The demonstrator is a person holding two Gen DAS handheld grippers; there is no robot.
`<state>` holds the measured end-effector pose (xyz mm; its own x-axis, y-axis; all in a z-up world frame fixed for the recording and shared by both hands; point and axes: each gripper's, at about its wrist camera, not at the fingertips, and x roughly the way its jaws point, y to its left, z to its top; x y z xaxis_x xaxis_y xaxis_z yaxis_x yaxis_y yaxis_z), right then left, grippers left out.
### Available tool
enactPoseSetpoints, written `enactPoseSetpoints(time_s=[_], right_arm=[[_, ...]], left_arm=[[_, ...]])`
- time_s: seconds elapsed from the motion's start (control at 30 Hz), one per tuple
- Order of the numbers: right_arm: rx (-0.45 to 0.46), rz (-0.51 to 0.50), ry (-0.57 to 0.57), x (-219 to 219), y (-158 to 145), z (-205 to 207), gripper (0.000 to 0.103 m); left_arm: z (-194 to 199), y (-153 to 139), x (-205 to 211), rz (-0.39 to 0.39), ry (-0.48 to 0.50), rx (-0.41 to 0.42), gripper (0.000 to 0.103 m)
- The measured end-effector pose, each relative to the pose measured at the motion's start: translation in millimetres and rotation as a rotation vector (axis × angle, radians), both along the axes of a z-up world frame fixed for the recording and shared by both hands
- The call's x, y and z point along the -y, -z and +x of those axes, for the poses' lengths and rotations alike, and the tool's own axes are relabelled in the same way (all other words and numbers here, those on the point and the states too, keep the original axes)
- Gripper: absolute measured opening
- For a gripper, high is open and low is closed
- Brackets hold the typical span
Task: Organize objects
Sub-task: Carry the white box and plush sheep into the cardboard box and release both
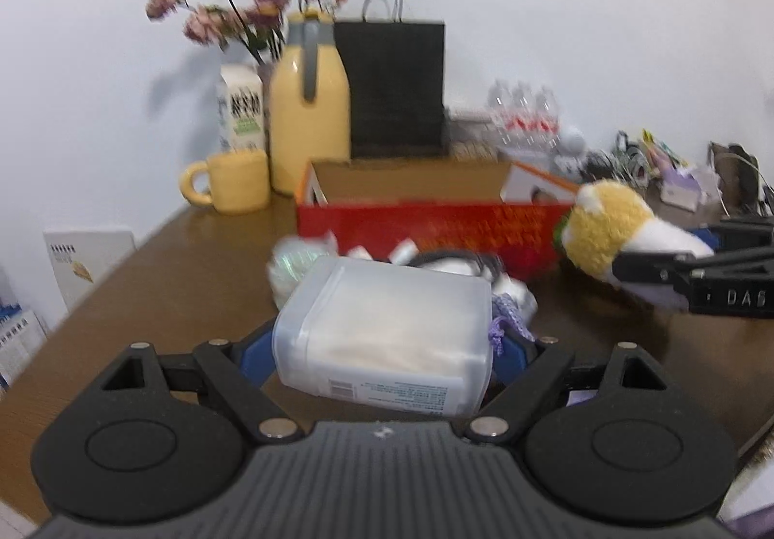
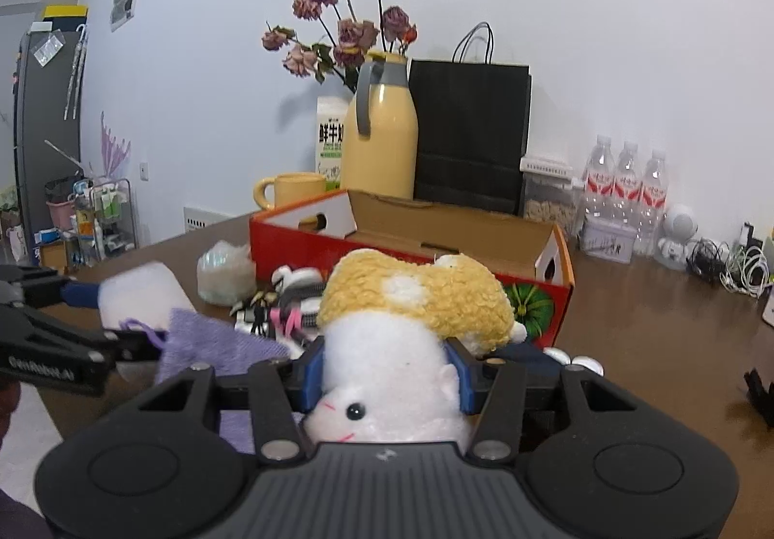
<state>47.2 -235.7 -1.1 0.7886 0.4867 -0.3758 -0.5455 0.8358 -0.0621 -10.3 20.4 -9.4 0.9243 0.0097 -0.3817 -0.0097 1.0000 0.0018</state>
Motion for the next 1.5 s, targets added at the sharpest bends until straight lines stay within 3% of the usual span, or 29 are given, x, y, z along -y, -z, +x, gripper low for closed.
enactPoseSetpoints(time_s=[0.47, 0.5, 0.53, 0.6, 0.67, 0.73, 0.8, 0.9, 1.03, 1.13, 1.27, 1.33, 1.5], right_arm=[[-0.014, 0.032, -0.011, -14, -10, 44, 0.049], [-0.016, 0.033, -0.007, -13, -10, 47, 0.049], [-0.016, 0.035, -0.003, -13, -10, 49, 0.049], [-0.014, 0.040, 0.002, -12, -11, 54, 0.049], [-0.014, 0.044, 0.006, -11, -12, 58, 0.049], [-0.015, 0.046, 0.005, -10, -13, 61, 0.049], [-0.017, 0.048, 0.002, -8, -12, 61, 0.049], [-0.030, 0.052, -0.002, -5, -9, 61, 0.049], [-0.050, 0.050, -0.019, -2, -4, 55, 0.049], [-0.062, 0.051, -0.028, -1, 0, 49, 0.049], [-0.076, 0.055, -0.026, 2, 5, 45, 0.049], [-0.079, 0.055, -0.024, 2, 6, 44, 0.049], [-0.078, 0.049, -0.016, 5, 7, 43, 0.049]], left_arm=[[36, -44, 9, 0.026, 0.032, 0.109, 0.085], [38, -46, 10, 0.028, 0.034, 0.117, 0.076], [41, -48, 10, 0.032, 0.037, 0.119, 0.058], [52, -48, 10, 0.032, 0.033, 0.092, 0.041], [63, -44, 7, 0.014, 0.024, 0.054, 0.045], [68, -40, 1, -0.016, 0.005, 0.013, 0.078], [66, -36, -6, -0.052, -0.005, -0.011, 0.091], [58, -25, -11, -0.055, -0.025, -0.082, 0.102], [48, -4, -11, -0.035, -0.028, -0.201, 0.103], [46, 7, -10, -0.032, -0.038, -0.236, 0.103], [51, 16, -9, -0.027, -0.062, -0.241, 0.101], [53, 19, -9, -0.037, -0.058, -0.240, 0.083], [47, 16, -19, -0.063, -0.085, -0.209, 0.082]])
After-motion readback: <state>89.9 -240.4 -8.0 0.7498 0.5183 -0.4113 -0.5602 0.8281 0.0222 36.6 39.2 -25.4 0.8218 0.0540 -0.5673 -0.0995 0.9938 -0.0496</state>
